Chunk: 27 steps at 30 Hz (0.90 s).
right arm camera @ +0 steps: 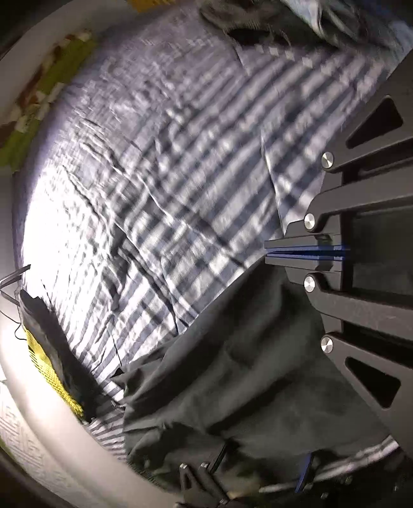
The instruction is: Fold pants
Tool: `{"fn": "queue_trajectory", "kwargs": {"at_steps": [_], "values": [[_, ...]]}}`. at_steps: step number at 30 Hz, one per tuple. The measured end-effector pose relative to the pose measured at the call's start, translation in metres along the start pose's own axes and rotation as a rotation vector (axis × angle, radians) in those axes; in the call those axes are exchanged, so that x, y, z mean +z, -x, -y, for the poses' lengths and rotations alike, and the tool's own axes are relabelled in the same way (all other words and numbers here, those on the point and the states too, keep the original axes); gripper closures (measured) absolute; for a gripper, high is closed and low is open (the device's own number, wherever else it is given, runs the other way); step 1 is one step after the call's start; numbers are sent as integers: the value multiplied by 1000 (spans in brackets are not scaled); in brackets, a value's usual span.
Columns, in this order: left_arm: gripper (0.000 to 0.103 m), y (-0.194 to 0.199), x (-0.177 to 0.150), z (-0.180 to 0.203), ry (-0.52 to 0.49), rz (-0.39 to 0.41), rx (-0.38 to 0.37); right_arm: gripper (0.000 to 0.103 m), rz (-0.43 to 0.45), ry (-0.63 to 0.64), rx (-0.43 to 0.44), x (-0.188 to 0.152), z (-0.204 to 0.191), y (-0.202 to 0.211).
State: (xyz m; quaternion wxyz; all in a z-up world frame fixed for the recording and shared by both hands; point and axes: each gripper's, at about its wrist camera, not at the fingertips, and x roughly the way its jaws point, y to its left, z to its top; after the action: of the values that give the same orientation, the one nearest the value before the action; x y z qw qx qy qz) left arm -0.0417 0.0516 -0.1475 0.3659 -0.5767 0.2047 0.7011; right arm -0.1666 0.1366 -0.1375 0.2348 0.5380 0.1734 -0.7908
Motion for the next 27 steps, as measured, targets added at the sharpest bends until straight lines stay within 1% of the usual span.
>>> {"fn": "queue_trajectory", "kwargs": {"at_steps": [1, 2, 5, 7, 9, 10, 11, 12, 13, 14, 16, 17, 18, 20, 21, 23, 25, 27], "values": [[1, 4, 0, -4, 24, 6, -4, 96, 12, -19, 10, 0, 1, 6], [1, 11, 0, -11, 62, 24, -4, 96, 38, -48, 40, 0, 3, 15], [1, 38, 1, -36, 165, 102, 9, 96, 84, -113, 130, -7, 0, 36], [1, 55, 9, -63, 220, 158, 40, 96, 84, -138, 192, -22, -10, 46], [1, 63, 31, -87, 285, 204, 56, 95, 59, -162, 217, -43, -25, 47], [1, 62, 38, -97, 307, 214, 60, 95, 45, -174, 237, -51, -32, 47], [1, 63, 36, -108, 323, 213, 60, 95, 34, -180, 260, -60, -42, 46], [1, 54, 46, -128, 346, 195, 39, 95, 19, -177, 271, -72, -55, 44], [1, 45, 47, -129, 359, 172, 17, 95, 7, -170, 269, -80, -63, 43], [1, 34, 48, -133, 363, 146, 18, 95, -10, -167, 266, -89, -72, 39], [1, 10, 47, -131, 338, 90, 58, 95, -58, -174, 259, -107, -87, 26], [1, -2, 45, -125, 323, 63, 81, 98, -90, -163, 223, -115, -92, 20], [1, -6, 45, -122, 295, 70, 112, 99, -68, -158, 177, -122, -93, 24], [1, -8, 46, -120, 267, 62, 133, 95, -59, -218, 157, -126, -85, 35], [1, -8, 46, -123, 277, 65, 124, 95, -27, -249, 162, -127, -81, 44], [0, -8, 45, -126, 278, 69, 120, 95, 1, -260, 163, -126, -82, 55], [0, -8, 43, -127, 254, 72, 139, 95, 27, -254, 158, -125, -87, 65], [0, -5, 40, -127, 230, 88, 154, 95, 46, -278, 169, -126, -89, 71]]}}
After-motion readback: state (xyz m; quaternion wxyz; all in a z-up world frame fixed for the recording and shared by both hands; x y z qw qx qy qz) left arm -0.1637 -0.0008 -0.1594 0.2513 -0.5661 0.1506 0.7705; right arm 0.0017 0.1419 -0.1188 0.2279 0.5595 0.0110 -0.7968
